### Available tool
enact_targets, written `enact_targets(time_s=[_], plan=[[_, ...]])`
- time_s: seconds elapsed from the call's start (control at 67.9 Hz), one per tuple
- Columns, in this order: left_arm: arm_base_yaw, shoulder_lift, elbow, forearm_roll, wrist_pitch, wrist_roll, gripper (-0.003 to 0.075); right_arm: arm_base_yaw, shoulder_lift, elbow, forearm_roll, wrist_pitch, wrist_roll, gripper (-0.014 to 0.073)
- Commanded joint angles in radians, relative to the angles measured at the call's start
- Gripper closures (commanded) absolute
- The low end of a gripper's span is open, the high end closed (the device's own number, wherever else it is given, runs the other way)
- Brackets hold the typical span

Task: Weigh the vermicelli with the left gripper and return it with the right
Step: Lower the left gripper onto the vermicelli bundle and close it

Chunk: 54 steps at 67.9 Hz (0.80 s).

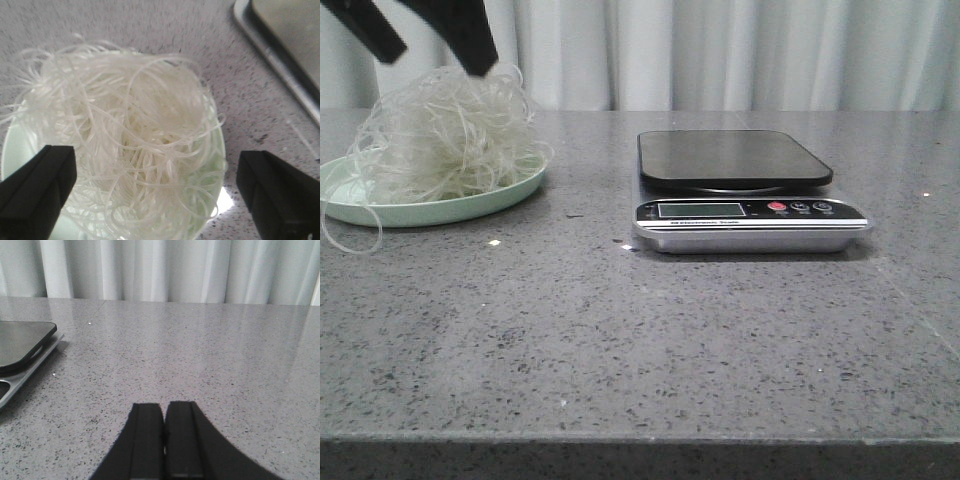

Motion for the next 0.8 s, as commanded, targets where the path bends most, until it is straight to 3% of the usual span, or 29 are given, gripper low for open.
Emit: enact_targets(time_s=[0.0,0.25,0.353,0.486,0.707,0.781], plan=[[-0.009,0.009,-0.039,0.016,-0.045,0.001,0.0007,-0.007,-0.017,-0.008,-0.011,-0.092,-0.001,0.0442],[-0.009,0.091,-0.039,0.075,-0.052,0.001,0.0011,-0.007,-0.017,-0.008,-0.011,-0.092,-0.001,0.0442],[-0.009,0.102,-0.039,0.073,-0.052,0.001,0.0063,-0.007,-0.017,-0.008,-0.011,-0.092,-0.001,0.0442],[-0.009,0.102,-0.039,0.073,-0.050,0.001,0.0218,-0.007,-0.017,-0.008,-0.011,-0.092,-0.001,0.0442],[-0.009,0.102,-0.039,0.075,-0.050,0.001,0.0587,-0.007,-0.017,-0.008,-0.011,-0.092,-0.001,0.0442],[-0.009,0.102,-0.040,0.084,-0.052,0.001,0.0573,-0.007,-0.017,-0.008,-0.011,-0.092,-0.001,0.0442]])
